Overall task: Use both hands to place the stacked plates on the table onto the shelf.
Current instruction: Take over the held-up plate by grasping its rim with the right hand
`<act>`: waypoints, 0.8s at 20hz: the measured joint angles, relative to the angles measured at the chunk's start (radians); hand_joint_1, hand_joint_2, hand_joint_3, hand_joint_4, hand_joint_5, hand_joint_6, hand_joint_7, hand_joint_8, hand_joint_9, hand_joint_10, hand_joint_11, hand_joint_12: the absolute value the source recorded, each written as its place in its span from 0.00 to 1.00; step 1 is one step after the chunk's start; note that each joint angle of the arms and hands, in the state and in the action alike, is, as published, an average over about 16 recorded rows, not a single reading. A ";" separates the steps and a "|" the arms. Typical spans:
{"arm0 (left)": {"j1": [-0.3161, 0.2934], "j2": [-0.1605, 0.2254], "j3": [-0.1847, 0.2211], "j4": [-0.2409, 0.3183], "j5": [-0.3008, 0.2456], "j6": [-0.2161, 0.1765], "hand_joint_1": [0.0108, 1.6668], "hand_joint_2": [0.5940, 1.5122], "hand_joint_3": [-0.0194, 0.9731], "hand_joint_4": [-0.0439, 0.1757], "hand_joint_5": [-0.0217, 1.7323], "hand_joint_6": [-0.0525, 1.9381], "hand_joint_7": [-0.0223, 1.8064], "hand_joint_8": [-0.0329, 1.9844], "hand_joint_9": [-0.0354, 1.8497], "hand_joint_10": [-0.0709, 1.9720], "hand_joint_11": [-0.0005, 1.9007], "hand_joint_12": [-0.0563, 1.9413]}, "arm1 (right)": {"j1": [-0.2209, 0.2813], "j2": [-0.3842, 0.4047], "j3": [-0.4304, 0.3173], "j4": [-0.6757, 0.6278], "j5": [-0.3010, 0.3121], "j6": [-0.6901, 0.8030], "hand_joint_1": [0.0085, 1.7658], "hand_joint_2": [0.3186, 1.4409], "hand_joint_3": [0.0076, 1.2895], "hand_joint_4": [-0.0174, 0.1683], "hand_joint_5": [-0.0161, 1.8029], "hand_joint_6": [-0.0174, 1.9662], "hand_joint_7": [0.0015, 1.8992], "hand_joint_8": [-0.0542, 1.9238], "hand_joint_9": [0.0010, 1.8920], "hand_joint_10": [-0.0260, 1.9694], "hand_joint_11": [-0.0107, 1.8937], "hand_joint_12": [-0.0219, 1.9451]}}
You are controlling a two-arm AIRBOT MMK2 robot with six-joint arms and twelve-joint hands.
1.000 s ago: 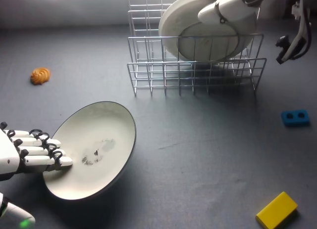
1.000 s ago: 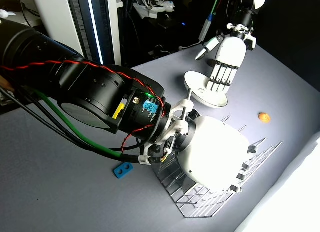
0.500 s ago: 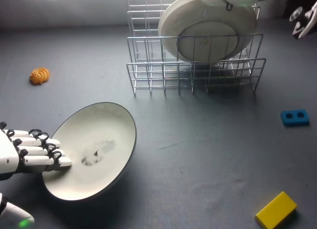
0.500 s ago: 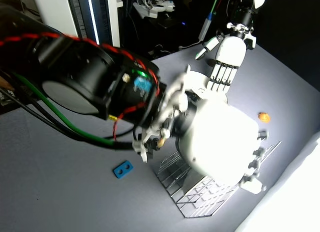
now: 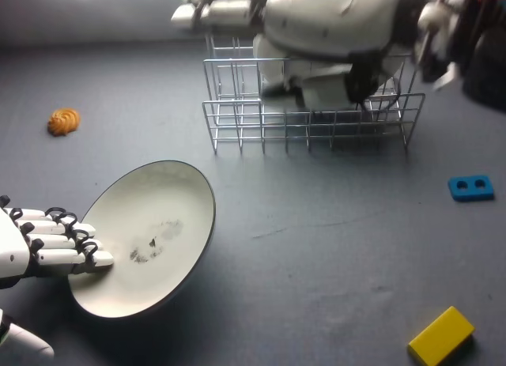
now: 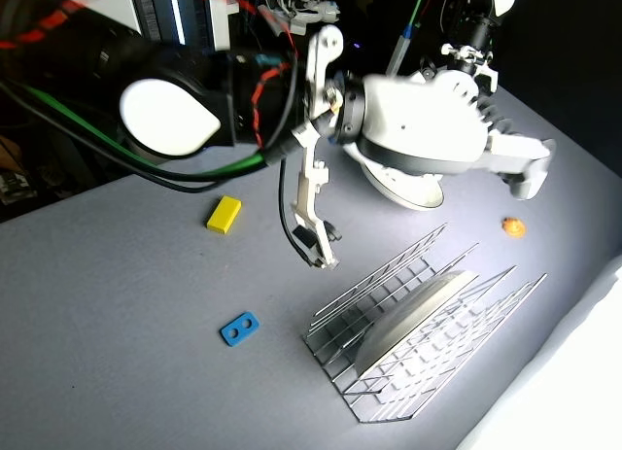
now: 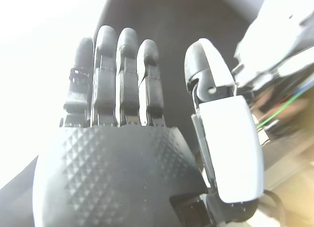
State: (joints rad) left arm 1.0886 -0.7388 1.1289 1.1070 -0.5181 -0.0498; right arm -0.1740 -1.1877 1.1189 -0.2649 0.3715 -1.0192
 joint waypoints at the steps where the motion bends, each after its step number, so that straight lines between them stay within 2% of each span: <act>1: 0.000 0.000 -0.001 -0.001 0.001 0.000 0.00 0.58 0.03 0.20 0.02 0.02 0.02 0.01 0.01 0.02 0.02 0.04 | -0.013 -0.012 -0.006 -0.014 0.000 -0.010 0.54 0.72 0.00 0.11 0.18 0.03 0.16 0.04 0.13 0.04 0.04 0.36; 6: 0.000 0.000 -0.003 -0.006 0.005 0.000 0.00 0.58 0.03 0.20 0.02 0.02 0.02 0.01 0.01 0.02 0.02 0.04 | -0.076 -0.079 -0.017 -0.065 -0.039 -0.041 0.60 0.63 0.00 0.12 0.08 0.02 0.05 0.04 0.04 0.02 0.01 0.16; 8: 0.001 0.001 -0.004 -0.009 0.006 0.000 0.00 0.58 0.03 0.20 0.02 0.02 0.02 0.01 0.01 0.02 0.02 0.04 | -0.098 -0.105 -0.018 -0.070 -0.057 -0.052 0.63 0.59 0.00 0.11 0.07 0.02 0.03 0.04 0.02 0.02 0.01 0.12; 12: 0.005 0.001 -0.006 -0.015 0.008 0.000 0.00 0.58 0.03 0.20 0.02 0.02 0.02 0.01 0.01 0.02 0.02 0.04 | -0.134 -0.157 -0.018 -0.075 -0.093 -0.079 0.65 0.55 0.00 0.11 0.06 0.02 0.02 0.04 0.01 0.02 0.01 0.10; 16: 0.009 0.001 -0.006 -0.020 0.008 0.000 0.00 0.58 0.03 0.20 0.02 0.02 0.02 0.01 0.01 0.02 0.02 0.04 | -0.163 -0.207 -0.005 -0.076 -0.121 -0.108 0.64 0.54 0.00 0.11 0.08 0.02 0.04 0.04 0.02 0.02 0.02 0.15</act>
State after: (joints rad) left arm 1.0981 -0.7380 1.1229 1.0865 -0.5096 -0.0499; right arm -0.3369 -1.3947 1.1141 -0.3411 0.2502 -1.1267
